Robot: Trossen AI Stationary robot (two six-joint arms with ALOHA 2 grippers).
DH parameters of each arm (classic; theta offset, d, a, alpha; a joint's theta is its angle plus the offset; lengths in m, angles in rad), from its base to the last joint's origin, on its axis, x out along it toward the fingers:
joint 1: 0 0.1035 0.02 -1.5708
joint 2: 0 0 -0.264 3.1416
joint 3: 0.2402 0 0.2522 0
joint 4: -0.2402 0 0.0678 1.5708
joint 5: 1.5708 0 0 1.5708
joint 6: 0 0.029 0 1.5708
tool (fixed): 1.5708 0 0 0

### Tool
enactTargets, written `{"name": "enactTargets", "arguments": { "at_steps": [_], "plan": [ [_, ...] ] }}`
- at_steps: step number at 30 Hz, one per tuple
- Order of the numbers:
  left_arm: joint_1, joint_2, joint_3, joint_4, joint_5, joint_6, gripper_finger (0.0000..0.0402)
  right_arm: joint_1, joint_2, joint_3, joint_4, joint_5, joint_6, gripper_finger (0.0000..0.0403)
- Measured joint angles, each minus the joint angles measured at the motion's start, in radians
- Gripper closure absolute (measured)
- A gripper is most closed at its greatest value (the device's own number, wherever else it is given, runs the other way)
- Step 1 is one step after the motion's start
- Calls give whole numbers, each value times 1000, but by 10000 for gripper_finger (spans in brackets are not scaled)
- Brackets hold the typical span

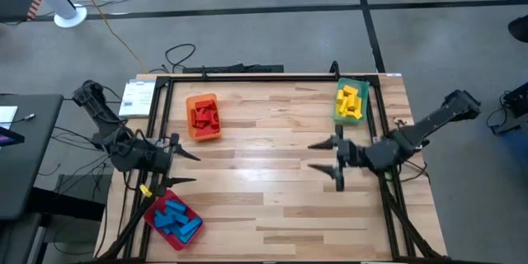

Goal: Sort blocks
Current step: Return to Home Position

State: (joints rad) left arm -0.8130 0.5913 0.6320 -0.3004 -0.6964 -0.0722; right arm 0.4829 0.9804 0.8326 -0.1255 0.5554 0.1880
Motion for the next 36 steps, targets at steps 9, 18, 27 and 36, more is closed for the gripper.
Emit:
{"name": "enactTargets", "arguments": {
  "at_steps": [9,18,27,36],
  "plan": [
    [-27,-155,-260,202,-43,4,129,147,124,0,45,155,-32,143],
    [-88,-403,-413,240,-42,-3,129,136,218,-69,230,155,-64,143],
    [-121,-532,-527,244,-42,-26,129,136,143,-397,676,148,-107,143],
    [-121,-556,-568,292,-53,25,129,136,131,-649,1091,97,-182,143]
  ]
}}
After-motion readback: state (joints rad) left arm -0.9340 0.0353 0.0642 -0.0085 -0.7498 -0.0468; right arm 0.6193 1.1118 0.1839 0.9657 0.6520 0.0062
